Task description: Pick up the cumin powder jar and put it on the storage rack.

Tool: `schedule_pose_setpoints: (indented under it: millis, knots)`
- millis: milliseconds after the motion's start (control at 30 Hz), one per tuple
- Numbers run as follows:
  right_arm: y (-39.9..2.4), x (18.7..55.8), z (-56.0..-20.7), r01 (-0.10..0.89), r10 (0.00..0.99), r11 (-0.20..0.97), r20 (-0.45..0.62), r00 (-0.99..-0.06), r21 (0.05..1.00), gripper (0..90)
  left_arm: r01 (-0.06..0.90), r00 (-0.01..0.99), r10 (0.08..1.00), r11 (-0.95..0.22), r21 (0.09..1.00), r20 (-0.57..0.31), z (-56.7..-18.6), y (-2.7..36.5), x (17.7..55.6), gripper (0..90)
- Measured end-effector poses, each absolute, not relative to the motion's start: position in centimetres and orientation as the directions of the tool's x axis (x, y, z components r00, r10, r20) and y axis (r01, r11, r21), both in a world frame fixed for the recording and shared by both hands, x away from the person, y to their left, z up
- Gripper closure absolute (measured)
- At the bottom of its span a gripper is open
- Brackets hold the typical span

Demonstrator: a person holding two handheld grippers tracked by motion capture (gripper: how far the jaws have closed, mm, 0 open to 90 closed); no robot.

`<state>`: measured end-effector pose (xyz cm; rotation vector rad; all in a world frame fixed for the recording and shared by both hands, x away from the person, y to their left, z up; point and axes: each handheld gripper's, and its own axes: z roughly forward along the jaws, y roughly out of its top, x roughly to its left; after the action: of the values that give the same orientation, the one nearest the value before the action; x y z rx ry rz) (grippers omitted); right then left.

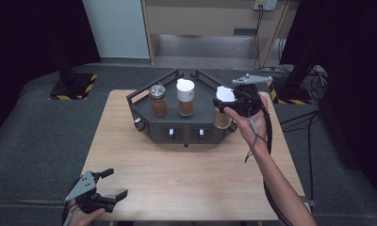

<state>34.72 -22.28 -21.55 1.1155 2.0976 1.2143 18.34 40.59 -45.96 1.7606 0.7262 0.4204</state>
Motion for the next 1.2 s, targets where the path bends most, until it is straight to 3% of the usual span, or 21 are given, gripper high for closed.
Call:
schedule_pose_setpoints:
  millis: [1200]
  knots:
    - [-18.9,42.0,-24.5,0.450,0.862,0.261,0.004,-0.507,0.854,30.7,0.262,0.746,0.661,-0.177,0.949,-0.082,-46.0,40.7,18.4,0.6]
